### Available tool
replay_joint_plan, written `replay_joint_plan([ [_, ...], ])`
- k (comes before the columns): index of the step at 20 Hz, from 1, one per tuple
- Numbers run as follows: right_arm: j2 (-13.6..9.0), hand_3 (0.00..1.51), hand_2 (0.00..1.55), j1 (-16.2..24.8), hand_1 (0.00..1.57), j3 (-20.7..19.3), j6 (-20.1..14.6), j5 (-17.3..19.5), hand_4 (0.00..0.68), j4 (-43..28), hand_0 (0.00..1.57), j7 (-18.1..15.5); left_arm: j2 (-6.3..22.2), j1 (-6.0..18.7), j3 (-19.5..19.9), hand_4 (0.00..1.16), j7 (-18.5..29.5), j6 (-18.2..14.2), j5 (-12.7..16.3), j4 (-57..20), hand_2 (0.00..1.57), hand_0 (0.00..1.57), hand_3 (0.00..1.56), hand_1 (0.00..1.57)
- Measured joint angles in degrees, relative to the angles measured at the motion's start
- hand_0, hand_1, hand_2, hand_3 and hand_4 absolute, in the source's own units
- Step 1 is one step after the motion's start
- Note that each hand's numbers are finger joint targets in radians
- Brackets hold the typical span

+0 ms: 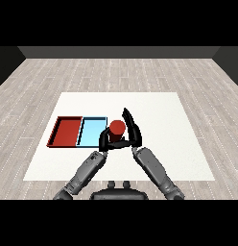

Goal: Pick the red can and put it in the red box

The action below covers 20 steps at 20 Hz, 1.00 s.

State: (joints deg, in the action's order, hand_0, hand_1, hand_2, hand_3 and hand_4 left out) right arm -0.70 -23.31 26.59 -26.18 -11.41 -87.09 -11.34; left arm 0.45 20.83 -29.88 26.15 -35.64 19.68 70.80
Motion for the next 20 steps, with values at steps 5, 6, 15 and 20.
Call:
replay_joint_plan([
  [5, -1.20, 0.00, 0.00, 5.51, 0.00, -1.68, 3.08, -0.83, 0.000, -5.51, 0.00, -0.59, 0.00, 0.31, 2.54, 1.13, -1.05, 0.61, -2.13, 0.37, 1.56, 1.57, 1.47, 1.57],
  [6, -1.62, 0.00, 0.00, 6.08, 0.00, -2.05, 3.31, -0.60, 0.000, -7.29, 0.00, 0.27, 0.23, 0.52, 3.01, 1.13, -1.91, 0.59, -2.74, 0.96, 1.56, 1.57, 1.47, 1.57],
  [15, -7.73, 0.00, 0.00, 15.79, 0.00, -9.41, 8.93, -4.67, 0.000, -19.70, 0.00, 1.73, 4.36, 0.97, 10.44, 1.12, -4.21, 3.88, -3.83, 2.56, 1.57, 1.57, 1.49, 1.57],
  [20, -9.70, 0.00, 0.00, 21.72, 0.00, -12.87, 11.31, -6.11, 0.000, -20.97, 0.00, -0.67, 10.15, 1.02, 14.64, 1.12, -8.01, 3.62, -5.13, 4.43, 1.57, 1.57, 1.49, 1.57],
])
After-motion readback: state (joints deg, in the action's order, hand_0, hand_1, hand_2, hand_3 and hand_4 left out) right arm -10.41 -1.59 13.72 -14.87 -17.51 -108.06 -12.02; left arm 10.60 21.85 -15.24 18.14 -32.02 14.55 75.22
